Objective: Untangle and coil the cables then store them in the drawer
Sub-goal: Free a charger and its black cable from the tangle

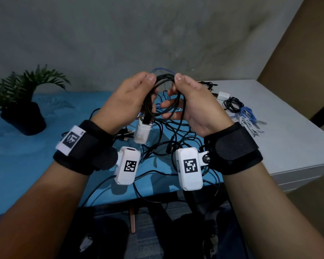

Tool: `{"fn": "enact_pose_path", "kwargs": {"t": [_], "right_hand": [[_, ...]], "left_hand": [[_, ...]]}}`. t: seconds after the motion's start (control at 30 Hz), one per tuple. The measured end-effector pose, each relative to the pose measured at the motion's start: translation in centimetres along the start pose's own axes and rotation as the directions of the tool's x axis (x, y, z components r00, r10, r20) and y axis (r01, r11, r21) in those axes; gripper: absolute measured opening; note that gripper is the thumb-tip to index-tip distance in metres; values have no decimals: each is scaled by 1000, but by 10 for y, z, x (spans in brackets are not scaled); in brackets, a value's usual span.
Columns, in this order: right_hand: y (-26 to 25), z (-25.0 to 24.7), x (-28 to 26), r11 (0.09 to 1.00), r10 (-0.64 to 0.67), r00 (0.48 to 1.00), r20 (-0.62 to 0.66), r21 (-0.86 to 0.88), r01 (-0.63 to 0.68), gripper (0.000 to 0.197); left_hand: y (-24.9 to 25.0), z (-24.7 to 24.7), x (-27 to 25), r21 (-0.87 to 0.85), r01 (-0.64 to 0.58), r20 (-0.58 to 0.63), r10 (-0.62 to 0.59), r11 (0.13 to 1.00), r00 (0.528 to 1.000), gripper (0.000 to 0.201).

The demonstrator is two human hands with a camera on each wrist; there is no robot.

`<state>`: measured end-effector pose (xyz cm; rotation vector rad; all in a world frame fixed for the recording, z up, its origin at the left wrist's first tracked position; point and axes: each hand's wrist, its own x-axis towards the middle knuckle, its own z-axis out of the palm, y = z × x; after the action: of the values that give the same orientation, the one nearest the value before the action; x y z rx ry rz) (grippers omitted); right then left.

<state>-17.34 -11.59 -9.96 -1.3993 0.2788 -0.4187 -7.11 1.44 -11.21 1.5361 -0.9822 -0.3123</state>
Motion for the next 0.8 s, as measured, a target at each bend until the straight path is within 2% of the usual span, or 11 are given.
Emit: {"fn": "enact_pose_path", "kwargs": {"t": [0.13,0.23,0.3,0.37,0.5,0.57,0.63,0.7,0.73,0.8], "right_hand": [[0,-1,-2,998,-11,1000,26,-55,12,32],[-4,-6,-2,992,-31,999,34,-118,35,31],[-6,-8,-2,987,-42,998,38,-154,47,31],[-7,-10,-3,976,-62,998,33,-205,68,31],[-7,-15,-2,936,-133,989,56,-321,144,31],[-9,-16,-1,948,-151,984,90,-268,170,24],[-9,-19,-1,939,-185,978,91,-276,204,29],[-7,-22,0,829,-258,963,74,-496,260,30],[-4,-23,1,724,-287,954,88,-633,276,27],[5,-26,5,494,-249,958,140,-833,250,27]], "left_hand": [[6,4,-2,-55,66,-17,-67,996,998,32],[6,5,-3,152,-10,-8,11,988,1000,37],[2,4,-4,314,-97,7,99,944,995,37],[-1,5,-5,377,-151,5,161,914,987,32],[-1,6,-3,385,-191,-42,223,903,974,25],[-1,7,-3,344,-191,-74,230,919,970,25],[0,8,-2,252,-181,-98,211,951,973,27],[2,10,-2,120,-162,-111,176,979,978,27],[4,11,-1,73,-155,-110,163,985,981,27],[7,13,-2,24,-154,-98,156,988,983,27]]}}
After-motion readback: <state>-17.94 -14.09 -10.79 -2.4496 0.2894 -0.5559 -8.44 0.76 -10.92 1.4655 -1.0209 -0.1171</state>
